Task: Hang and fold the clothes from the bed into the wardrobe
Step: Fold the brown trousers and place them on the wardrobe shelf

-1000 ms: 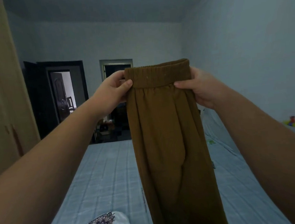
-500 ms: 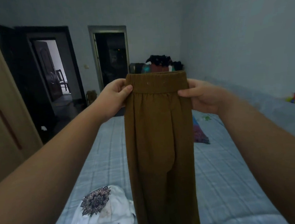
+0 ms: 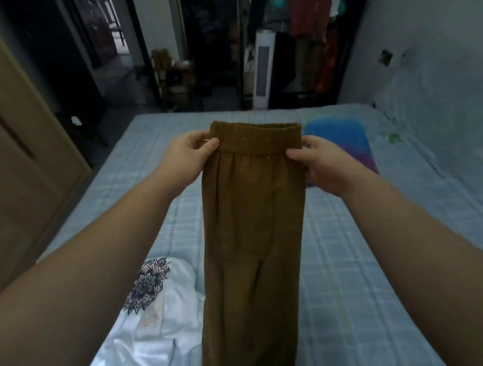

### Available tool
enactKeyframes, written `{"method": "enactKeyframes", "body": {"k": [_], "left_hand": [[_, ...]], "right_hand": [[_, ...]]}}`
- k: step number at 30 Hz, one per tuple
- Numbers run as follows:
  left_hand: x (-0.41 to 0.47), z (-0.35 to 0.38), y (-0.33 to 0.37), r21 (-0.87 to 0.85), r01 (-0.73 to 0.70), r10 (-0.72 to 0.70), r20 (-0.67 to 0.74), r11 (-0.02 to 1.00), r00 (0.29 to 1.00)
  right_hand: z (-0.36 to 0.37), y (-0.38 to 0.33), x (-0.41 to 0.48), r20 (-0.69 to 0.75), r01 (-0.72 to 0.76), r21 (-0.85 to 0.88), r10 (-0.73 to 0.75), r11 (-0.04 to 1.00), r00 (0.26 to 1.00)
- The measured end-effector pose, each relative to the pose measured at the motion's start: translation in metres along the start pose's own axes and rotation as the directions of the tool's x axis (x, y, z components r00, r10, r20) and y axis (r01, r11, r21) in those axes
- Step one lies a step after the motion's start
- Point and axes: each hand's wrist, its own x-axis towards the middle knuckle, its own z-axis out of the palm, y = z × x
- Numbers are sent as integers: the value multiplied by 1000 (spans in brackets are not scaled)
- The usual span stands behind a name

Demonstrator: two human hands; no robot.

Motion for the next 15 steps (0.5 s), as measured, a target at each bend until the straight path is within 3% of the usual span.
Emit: {"method": "enactKeyframes", "body": {"k": [10, 15], "left_hand": [[153, 56, -181, -62, 299, -304, -123, 952, 945], [209, 91, -284, -68, 362, -365, -42, 930, 930]], "right_hand": [[-6, 159, 204, -127, -224, 129, 240, 966, 962], [-7, 251, 279, -247, -248, 97, 265, 964, 932]]}}
